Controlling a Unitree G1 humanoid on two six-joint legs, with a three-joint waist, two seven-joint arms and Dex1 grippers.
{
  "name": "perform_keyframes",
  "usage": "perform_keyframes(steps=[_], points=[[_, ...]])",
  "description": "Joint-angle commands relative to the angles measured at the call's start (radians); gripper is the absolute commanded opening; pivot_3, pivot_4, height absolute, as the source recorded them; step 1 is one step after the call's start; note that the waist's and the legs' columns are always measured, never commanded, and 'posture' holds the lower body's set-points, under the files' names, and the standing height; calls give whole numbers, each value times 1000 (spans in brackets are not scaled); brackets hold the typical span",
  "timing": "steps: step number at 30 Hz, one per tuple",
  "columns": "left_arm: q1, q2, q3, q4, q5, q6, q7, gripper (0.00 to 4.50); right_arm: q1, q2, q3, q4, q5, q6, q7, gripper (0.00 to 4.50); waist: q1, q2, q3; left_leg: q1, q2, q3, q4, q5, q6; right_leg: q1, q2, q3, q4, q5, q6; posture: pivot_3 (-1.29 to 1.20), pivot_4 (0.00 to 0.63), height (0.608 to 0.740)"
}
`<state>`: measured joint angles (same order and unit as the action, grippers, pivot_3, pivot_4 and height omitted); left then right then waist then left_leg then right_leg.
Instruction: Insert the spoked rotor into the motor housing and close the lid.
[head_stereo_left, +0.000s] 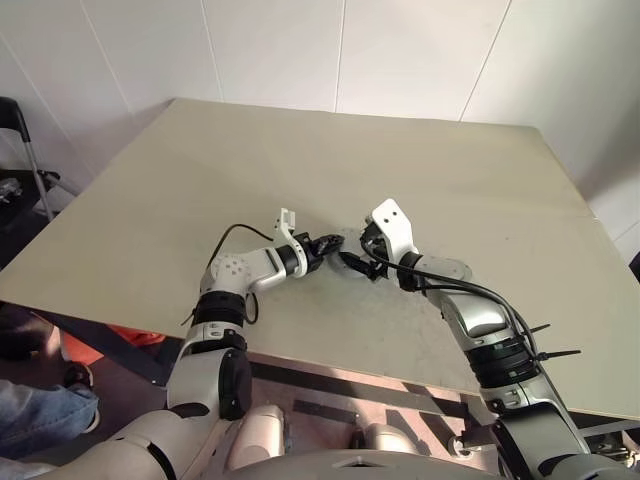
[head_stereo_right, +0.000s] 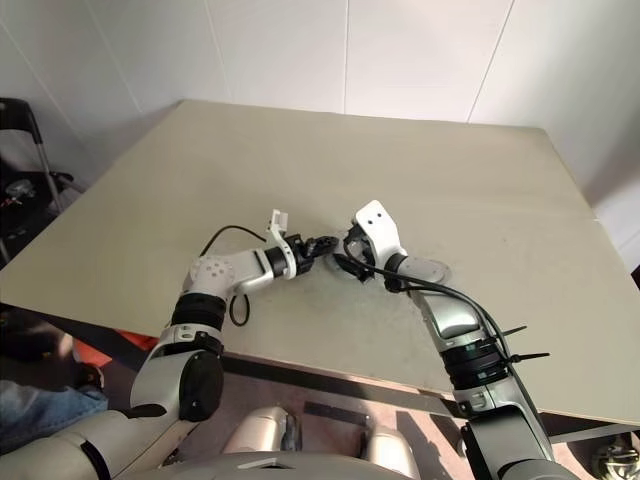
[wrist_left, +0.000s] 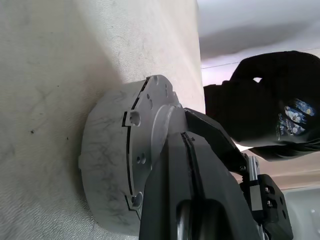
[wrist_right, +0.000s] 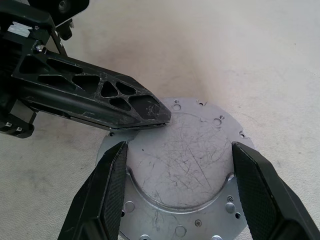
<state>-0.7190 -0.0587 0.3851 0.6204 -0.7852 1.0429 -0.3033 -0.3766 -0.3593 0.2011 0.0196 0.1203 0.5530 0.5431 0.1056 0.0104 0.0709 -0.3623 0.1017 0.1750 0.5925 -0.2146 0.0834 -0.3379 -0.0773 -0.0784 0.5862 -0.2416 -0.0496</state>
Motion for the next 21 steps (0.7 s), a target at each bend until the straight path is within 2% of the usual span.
perform_keyframes(steps=[1, 4, 8, 15, 21], points=[[-7, 3, 4, 6, 10, -10, 17, 34, 56, -29, 25, 70, -38, 76, -5, 3145, 0, 0, 0, 0, 0, 0, 0, 0, 0, 0, 0, 0, 0, 0, 0, 0, 0, 740], [-7, 3, 4, 3, 9, -10, 16, 34, 62, -40, 19, 46, -14, 77, 30, 3145, 1, 0, 0, 1, 0, 0, -2, 0, 0, 1, 0, 0, -2, 0, 0, 0, 0, 740], [-4, 3, 3, -2, 8, -7, 15, 0, 94, -83, 6, -90, 29, 77, 94, 4480, 5, -1, -1, 3, -2, 0, -10, 0, 0, 3, 0, 0, -9, 0, 1, 0, 0, 740], [-6, 1, -2, 1, 8, -8, 8, 0, 139, -156, -27, -280, 82, 112, 156, 4480, 0, -1, 0, 4, -1, 0, -17, 1, -1, 2, 1, 0, -11, 0, 1, 0, 0, 740], [-9, -5, -11, 4, 6, -1, -10, 0, 103, -112, -181, -255, 192, 317, 86, 4480, -1, -1, 0, 3, -1, 0, -17, 1, -1, 2, 1, 0, -12, 0, 1, 0, 0, 740]])
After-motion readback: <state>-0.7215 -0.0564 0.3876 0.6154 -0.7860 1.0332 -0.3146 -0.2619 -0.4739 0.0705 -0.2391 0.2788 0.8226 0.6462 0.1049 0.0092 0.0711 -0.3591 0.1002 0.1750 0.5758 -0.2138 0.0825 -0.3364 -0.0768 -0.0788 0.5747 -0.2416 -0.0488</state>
